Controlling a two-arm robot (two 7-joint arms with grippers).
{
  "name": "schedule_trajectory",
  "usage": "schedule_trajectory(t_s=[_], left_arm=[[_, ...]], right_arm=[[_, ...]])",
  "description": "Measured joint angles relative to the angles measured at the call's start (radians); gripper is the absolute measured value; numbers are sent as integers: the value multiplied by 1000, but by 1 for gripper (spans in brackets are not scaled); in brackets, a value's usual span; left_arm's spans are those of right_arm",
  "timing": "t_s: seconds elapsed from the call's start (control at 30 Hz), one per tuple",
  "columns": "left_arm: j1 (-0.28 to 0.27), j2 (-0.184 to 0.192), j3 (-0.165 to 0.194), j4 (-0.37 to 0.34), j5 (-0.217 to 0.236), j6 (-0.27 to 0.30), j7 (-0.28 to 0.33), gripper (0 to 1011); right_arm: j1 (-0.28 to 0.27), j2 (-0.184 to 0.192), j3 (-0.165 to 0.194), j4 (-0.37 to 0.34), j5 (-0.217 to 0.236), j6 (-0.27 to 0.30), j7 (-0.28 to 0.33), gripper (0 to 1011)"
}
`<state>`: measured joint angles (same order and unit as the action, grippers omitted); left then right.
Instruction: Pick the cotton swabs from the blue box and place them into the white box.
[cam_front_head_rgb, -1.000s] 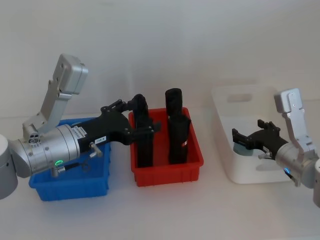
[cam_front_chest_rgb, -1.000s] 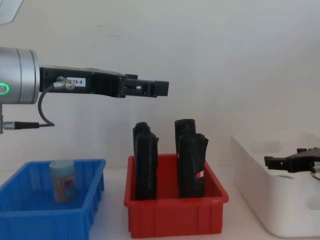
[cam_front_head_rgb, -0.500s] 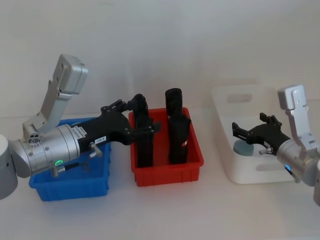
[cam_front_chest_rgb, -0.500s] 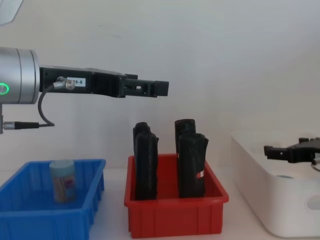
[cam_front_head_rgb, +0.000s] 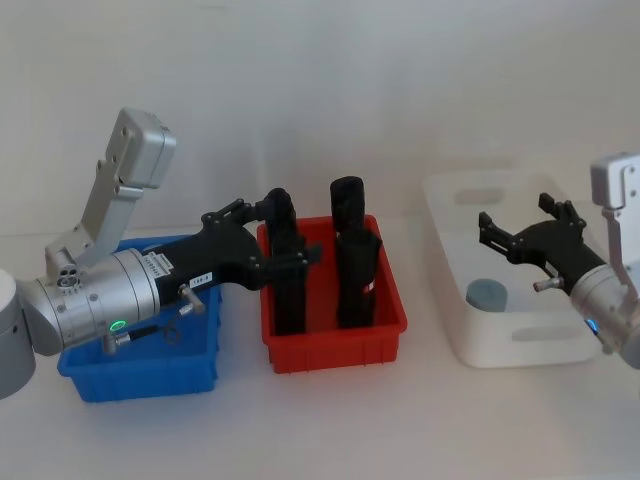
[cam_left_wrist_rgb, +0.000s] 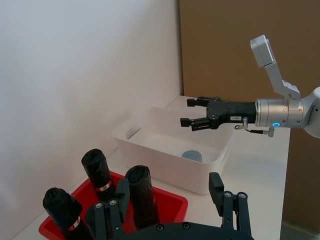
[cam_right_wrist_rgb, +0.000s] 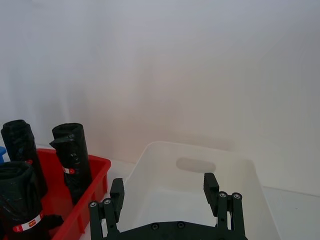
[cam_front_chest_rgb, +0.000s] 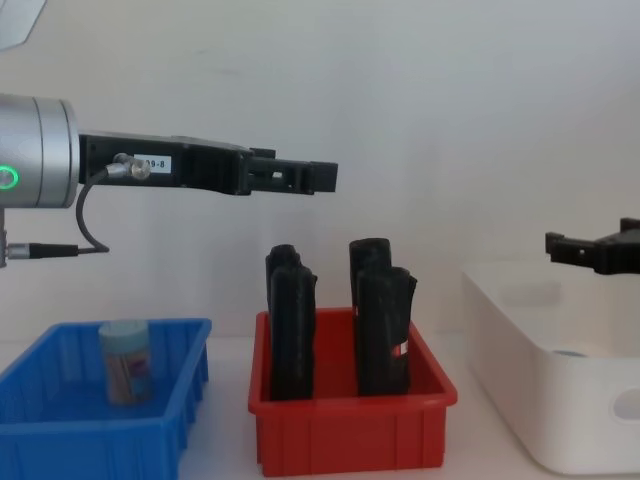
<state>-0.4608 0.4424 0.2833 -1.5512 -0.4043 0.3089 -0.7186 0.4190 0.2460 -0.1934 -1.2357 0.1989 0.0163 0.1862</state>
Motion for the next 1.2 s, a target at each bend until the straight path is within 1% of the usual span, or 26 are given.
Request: schedule_trajectory(t_s=[0.3, 0.6, 0.73, 0.9, 1.2], left_arm=[[0, 0, 0, 0, 0, 0, 0, 1004], [0, 0, 0, 0, 0, 0, 1, 1004], [4, -1, 3, -1, 3, -5, 13, 1004], [18, -5, 14, -5, 15, -25, 59, 1004], [56, -15, 43, -18, 50, -74, 177, 1004]], right_arm=[[-28, 10, 7, -56, 12, -17, -18, 1001], [-38, 13, 9, -75, 15, -22, -24, 1001], [-47, 15, 9, -85, 17, -22, -26, 1001], [-80, 22, 5, -124, 23, -19, -34, 1001], [-166, 39, -4, -223, 39, -10, -56, 1001]])
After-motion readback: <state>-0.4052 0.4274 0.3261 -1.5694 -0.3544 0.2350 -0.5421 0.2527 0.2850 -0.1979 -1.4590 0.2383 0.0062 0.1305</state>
